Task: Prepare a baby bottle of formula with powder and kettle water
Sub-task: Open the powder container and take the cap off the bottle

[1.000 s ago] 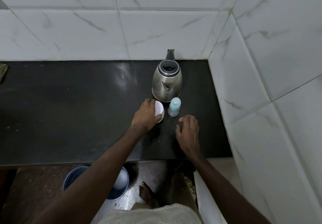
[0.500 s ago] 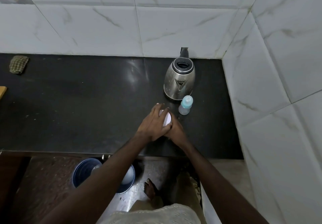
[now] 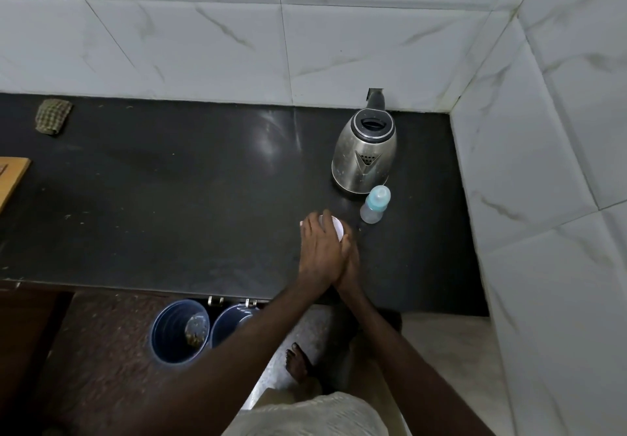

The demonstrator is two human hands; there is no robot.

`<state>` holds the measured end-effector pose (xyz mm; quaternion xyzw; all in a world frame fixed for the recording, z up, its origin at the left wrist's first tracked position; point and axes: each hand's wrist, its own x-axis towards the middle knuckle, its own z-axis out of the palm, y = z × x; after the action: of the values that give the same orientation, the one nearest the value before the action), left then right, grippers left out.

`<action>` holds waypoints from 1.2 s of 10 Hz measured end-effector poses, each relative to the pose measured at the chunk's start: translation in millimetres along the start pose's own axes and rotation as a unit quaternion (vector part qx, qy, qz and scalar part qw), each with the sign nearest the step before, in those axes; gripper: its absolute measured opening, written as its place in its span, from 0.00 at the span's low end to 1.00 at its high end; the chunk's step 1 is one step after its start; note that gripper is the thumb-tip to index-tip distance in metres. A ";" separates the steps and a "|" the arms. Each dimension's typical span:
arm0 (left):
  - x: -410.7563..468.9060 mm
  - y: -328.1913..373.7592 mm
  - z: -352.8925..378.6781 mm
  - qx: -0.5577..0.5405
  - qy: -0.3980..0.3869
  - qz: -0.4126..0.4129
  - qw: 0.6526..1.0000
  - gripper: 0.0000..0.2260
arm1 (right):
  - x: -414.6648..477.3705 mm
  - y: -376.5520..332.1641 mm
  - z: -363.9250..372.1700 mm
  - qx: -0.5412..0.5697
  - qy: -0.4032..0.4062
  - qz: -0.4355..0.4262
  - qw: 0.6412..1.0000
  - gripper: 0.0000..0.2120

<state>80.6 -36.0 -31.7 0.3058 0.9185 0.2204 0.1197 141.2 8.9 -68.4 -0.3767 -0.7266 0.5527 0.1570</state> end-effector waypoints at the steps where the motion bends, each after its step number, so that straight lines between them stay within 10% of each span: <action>1: -1.8 -0.6 -16.3 0.024 -0.051 0.058 0.997 0.33 | -4.8 1.8 -3.7 -0.024 -0.047 -0.019 0.998 0.21; 6: 19.0 -12.6 -47.4 0.148 -0.193 0.152 0.958 0.40 | 10.3 31.8 13.9 -0.114 0.024 -0.052 0.992 0.29; 10: 25.3 2.7 -63.5 0.046 0.034 -0.049 0.997 0.28 | 13.6 26.6 8.1 -0.019 -0.030 -0.022 0.999 0.49; 12: 39.9 -45.3 -66.6 0.016 0.027 -0.133 0.991 0.30 | 0.6 38.4 -4.1 -0.093 -0.035 -0.026 0.995 0.52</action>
<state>2.6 -66.0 1.5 0.1765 0.9573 0.1960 0.1181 157.7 16.2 -102.4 -0.3511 -0.7894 0.4914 0.1096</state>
